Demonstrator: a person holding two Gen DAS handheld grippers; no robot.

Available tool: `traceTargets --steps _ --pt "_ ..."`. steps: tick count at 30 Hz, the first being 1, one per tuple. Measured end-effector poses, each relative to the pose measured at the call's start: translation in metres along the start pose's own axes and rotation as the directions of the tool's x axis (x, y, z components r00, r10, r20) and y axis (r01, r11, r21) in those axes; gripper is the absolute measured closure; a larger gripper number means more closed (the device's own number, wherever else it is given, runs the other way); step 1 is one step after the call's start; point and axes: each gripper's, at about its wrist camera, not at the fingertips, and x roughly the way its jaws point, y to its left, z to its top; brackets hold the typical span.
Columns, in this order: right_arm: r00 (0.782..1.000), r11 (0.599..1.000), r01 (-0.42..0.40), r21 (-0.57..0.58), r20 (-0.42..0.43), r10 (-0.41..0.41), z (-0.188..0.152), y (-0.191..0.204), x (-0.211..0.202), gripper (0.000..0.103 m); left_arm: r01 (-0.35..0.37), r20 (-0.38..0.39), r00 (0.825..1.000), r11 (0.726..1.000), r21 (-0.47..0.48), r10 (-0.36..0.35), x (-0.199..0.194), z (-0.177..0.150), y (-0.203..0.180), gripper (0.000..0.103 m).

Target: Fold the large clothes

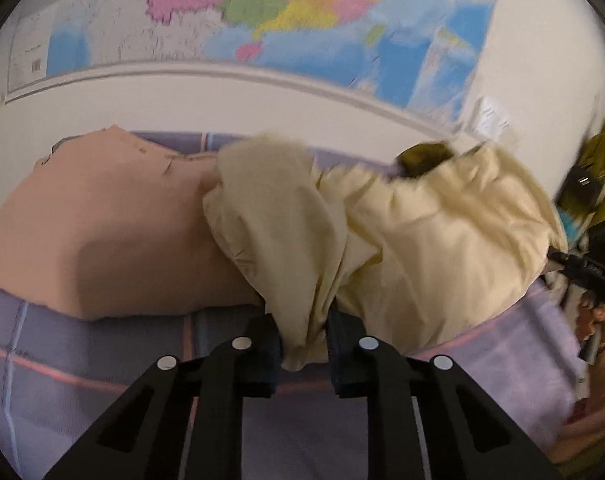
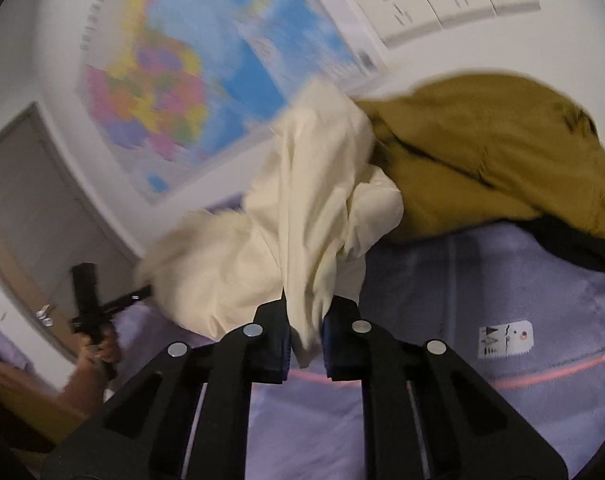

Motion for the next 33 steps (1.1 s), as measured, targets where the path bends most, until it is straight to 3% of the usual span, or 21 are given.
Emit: traceTargets --steps 3,6,9,11,13,14,17,19,21,23,25,28,29,30,32,33 --pt "0.999 0.999 -0.032 -0.014 0.034 0.032 -0.005 0.012 -0.048 0.091 0.090 -0.003 0.996 0.995 -0.035 -0.091 -0.034 -0.011 0.001 0.087" --pt "1.000 0.999 0.008 0.034 0.005 -0.008 -0.023 -0.003 -0.075 0.090 0.143 -0.040 0.988 0.986 -0.088 -0.147 -0.047 -0.035 0.014 0.086" --pt "0.984 0.980 0.134 0.146 -0.140 -0.113 -0.055 -0.037 -0.064 0.089 0.090 -0.170 0.980 0.991 -0.100 -0.106 -0.025 -0.062 0.015 0.081" --pt "0.960 0.959 0.211 0.189 -0.223 -0.167 -0.071 -0.056 -0.052 0.070 0.058 -0.199 0.977 0.995 -0.078 -0.072 -0.019 -0.064 0.014 0.076" --pt "0.958 0.948 0.244 0.204 -0.201 -0.204 -0.070 -0.057 -0.055 0.066 0.023 -0.166 0.986 0.999 -0.041 -0.030 -0.026 -0.053 0.011 0.057" --pt "0.953 0.943 0.275 0.186 -0.182 -0.242 -0.065 -0.052 -0.059 0.056 -0.034 -0.148 0.989 0.999 -0.015 0.031 -0.032 -0.045 0.009 0.038" --pt "0.918 0.917 0.395 0.059 -0.069 -0.391 -0.043 -0.019 -0.074 0.040 -0.101 -0.037 0.994 0.993 0.066 0.103 -0.057 -0.023 -0.001 0.034" --pt "0.912 0.912 0.411 -0.002 0.002 -0.411 -0.031 0.003 -0.078 0.040 -0.109 0.015 0.994 0.991 0.073 0.108 -0.072 -0.011 -0.003 0.028" --pt "0.940 0.934 0.342 -0.100 0.029 -0.341 -0.017 0.035 -0.063 0.040 -0.099 0.032 0.995 0.992 0.080 0.096 -0.075 0.000 -0.007 0.028" --pt "0.957 0.942 0.285 -0.178 -0.004 -0.290 -0.009 0.055 -0.033 0.037 -0.073 0.021 0.997 0.990 0.118 0.071 -0.064 0.009 -0.020 0.028" --pt "0.964 0.943 0.237 -0.235 -0.062 -0.258 -0.006 0.069 0.005 0.037 -0.029 -0.017 0.999 0.982 0.184 0.032 -0.043 0.012 -0.043 0.028" --pt "0.958 0.942 0.182 -0.281 -0.164 -0.234 -0.009 0.078 0.061 0.039 -0.028 -0.110 0.992 0.964 0.263 0.059 -0.003 0.013 -0.068 0.028" --pt "0.954 0.944 0.170 -0.284 -0.192 -0.230 -0.011 0.077 0.075 0.042 -0.028 -0.148 0.987 0.964 0.265 0.070 0.011 0.011 -0.070 0.034" --pt "0.946 0.942 0.164 -0.293 -0.225 -0.235 -0.014 0.078 0.091 0.048 -0.025 -0.187 0.979 0.964 0.264 0.076 0.022 0.009 -0.071 0.044" --pt "0.924 0.933 0.175 -0.315 -0.275 -0.266 -0.021 0.071 0.113 0.078 -0.048 -0.231 0.965 0.956 0.291 0.119 0.043 0.004 -0.072 0.058" --pt "0.919 0.938 0.166 -0.303 -0.297 -0.259 -0.022 0.066 0.122 0.087 -0.058 -0.234 0.963 0.951 0.303 0.133 0.050 0.003 -0.073 0.066"
